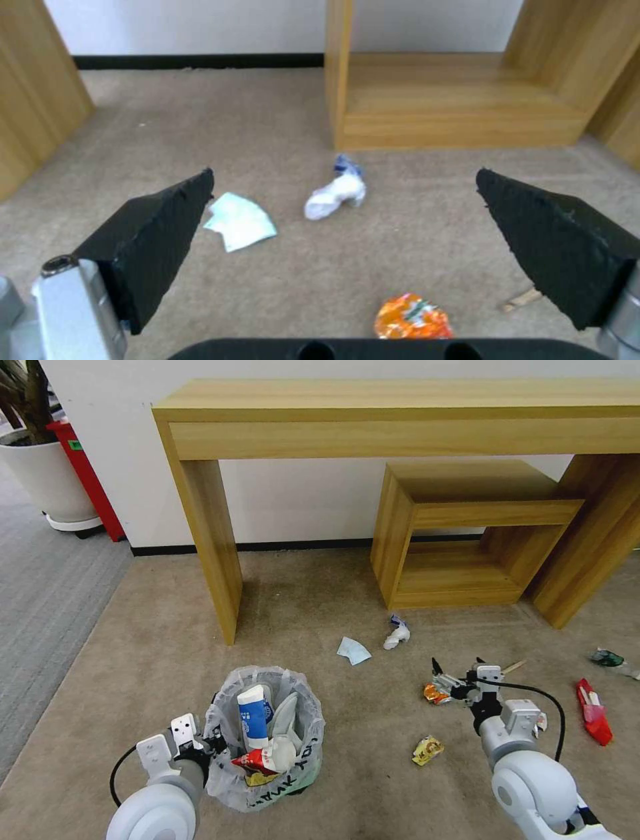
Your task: Pick up the trash bin and place the garbage on the floor into it.
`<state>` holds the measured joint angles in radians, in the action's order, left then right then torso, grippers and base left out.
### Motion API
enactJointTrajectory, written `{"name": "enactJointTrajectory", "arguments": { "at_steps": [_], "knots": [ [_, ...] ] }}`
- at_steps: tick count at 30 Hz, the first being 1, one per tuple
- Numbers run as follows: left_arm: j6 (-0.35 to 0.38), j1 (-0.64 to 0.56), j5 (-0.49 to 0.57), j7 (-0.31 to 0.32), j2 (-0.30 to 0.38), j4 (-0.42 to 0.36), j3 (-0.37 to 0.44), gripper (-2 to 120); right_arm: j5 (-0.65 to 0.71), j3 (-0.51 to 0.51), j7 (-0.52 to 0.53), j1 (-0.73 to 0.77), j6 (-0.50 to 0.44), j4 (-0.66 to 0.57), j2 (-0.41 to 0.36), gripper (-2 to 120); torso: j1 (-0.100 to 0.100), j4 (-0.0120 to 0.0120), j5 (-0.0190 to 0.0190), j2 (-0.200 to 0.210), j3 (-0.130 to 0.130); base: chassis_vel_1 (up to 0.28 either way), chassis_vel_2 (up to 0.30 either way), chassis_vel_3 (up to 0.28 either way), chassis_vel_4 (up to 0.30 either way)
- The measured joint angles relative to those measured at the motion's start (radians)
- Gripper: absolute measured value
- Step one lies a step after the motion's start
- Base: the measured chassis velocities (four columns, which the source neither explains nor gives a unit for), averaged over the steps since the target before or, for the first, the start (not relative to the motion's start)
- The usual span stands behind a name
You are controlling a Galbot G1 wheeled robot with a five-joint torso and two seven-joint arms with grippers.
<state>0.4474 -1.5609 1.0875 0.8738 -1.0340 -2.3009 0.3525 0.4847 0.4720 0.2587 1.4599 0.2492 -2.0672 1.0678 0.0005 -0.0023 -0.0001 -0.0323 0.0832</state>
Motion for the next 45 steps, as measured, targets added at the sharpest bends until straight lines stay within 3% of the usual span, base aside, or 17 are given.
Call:
{"name": "enactJointTrajectory", "arguments": {
  "at_steps": [12, 26, 45],
  "knots": [
    [0.000, -0.013, -0.014, -0.002, -0.009, -0.004, -0.002, 1, 0.004, -0.016, -0.011, 0.008, -0.028, 0.017, 0.010, 100, 0.000, -0.0001, 0.0000, 0.000, 0.000, -0.031, 0.035, 0.033, -0.033],
    [0.000, -0.016, -0.019, -0.001, -0.008, -0.004, -0.008, 1, -0.004, -0.017, -0.014, 0.005, -0.060, 0.046, -0.007, 100, 0.000, 0.0001, 0.0001, 0.000, 0.000, -0.203, 0.203, 0.202, -0.198],
    [0.035, -0.014, -0.037, 0.006, -0.015, 0.010, -0.020, 1, -0.009, -0.036, -0.031, -0.024, -0.073, 0.095, -0.014, 100, 0.000, 0.0000, 0.0000, 0.000, 0.000, -0.004, 0.008, -0.004, 0.000]
  ]
}}
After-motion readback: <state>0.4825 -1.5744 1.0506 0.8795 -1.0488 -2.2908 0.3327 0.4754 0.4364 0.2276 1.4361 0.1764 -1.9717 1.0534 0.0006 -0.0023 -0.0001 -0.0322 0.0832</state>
